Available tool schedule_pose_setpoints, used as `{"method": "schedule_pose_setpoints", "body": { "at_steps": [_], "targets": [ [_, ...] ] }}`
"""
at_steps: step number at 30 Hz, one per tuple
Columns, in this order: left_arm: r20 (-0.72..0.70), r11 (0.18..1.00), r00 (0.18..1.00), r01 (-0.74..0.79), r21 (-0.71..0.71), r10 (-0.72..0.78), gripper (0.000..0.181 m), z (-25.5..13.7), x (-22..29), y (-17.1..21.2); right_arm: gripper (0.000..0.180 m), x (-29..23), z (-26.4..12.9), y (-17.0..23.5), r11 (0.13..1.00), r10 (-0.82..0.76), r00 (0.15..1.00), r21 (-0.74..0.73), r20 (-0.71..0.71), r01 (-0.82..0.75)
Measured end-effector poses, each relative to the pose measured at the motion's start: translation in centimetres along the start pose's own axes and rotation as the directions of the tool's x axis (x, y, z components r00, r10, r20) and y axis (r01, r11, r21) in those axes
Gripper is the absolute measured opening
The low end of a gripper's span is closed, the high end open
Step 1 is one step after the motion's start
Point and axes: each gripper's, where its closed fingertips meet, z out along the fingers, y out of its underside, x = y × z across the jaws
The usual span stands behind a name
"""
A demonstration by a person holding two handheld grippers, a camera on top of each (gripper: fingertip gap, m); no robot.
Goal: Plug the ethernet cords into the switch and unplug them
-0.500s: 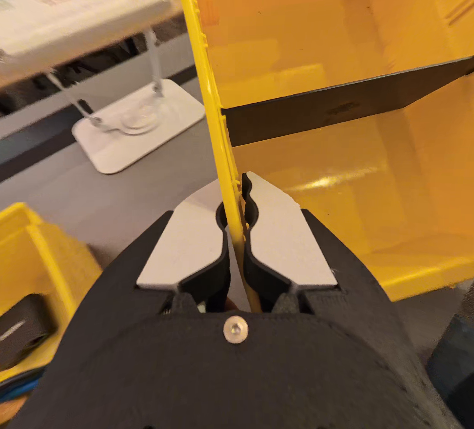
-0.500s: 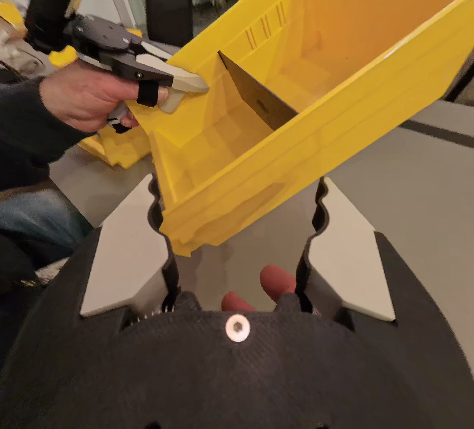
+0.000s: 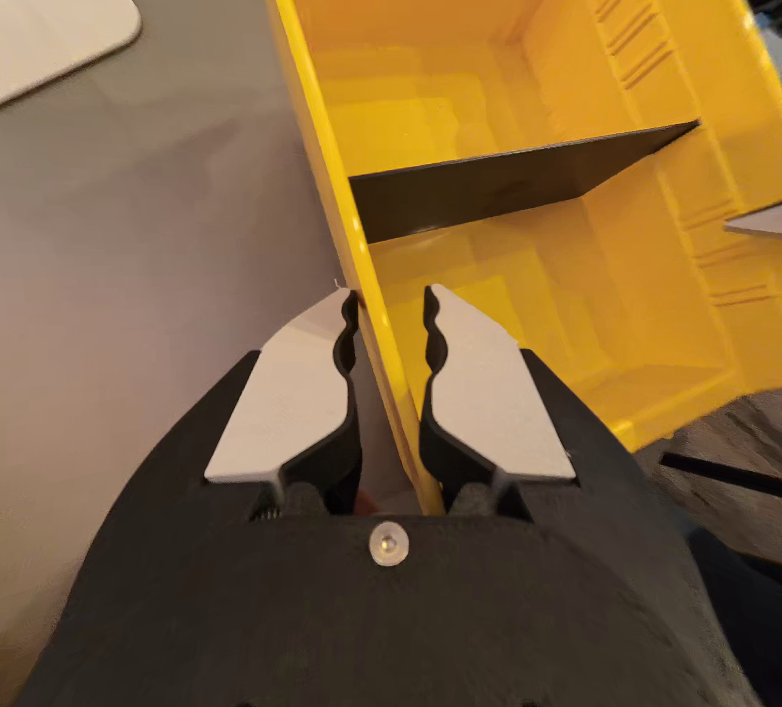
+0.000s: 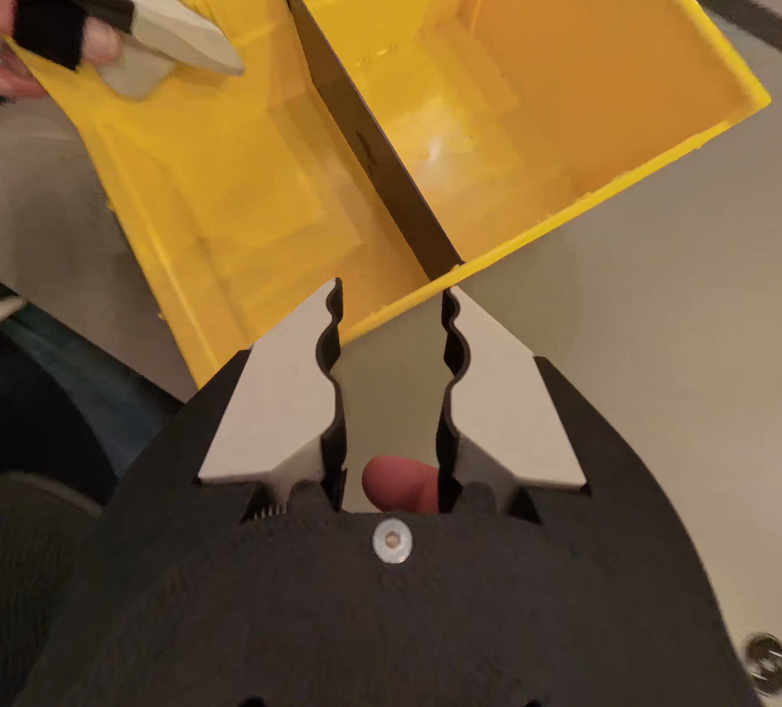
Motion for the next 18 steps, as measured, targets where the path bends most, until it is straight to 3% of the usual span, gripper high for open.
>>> {"method": "schedule_pose_setpoints", "body": {
  "at_steps": [5, 10, 15, 18],
  "targets": [
    [-0.115, 0.998, 0.993, 0.023, -0.065, -0.030, 0.052, -0.4, 1.5, 1.4, 0.039, 0.8, 0.5, 1.0, 0.989, -0.069, 0.997, -0.129, 0.034, 0.072],
    [-0.074, 1.000, 0.997, -0.031, 0.005, 0.031, 0.061, -4.3, 0.4, 0.0, 0.038, 1.3, 0.9, 0.7, 0.976, -0.122, 0.992, -0.178, 0.021, 0.124],
    [0.100, 0.988, 0.988, -0.126, 0.085, 0.117, 0.060, -13.2, -3.3, -0.4, 0.033, 2.7, 0.7, 1.0, 0.961, -0.168, 0.986, -0.225, -0.006, 0.163],
    [0.402, 0.982, 0.900, -0.187, 0.011, 0.167, 0.060, -20.1, -10.8, 1.5, 0.029, 4.2, 0.4, 1.4, 0.947, -0.203, 0.979, -0.260, -0.027, 0.189]
  ]
}}
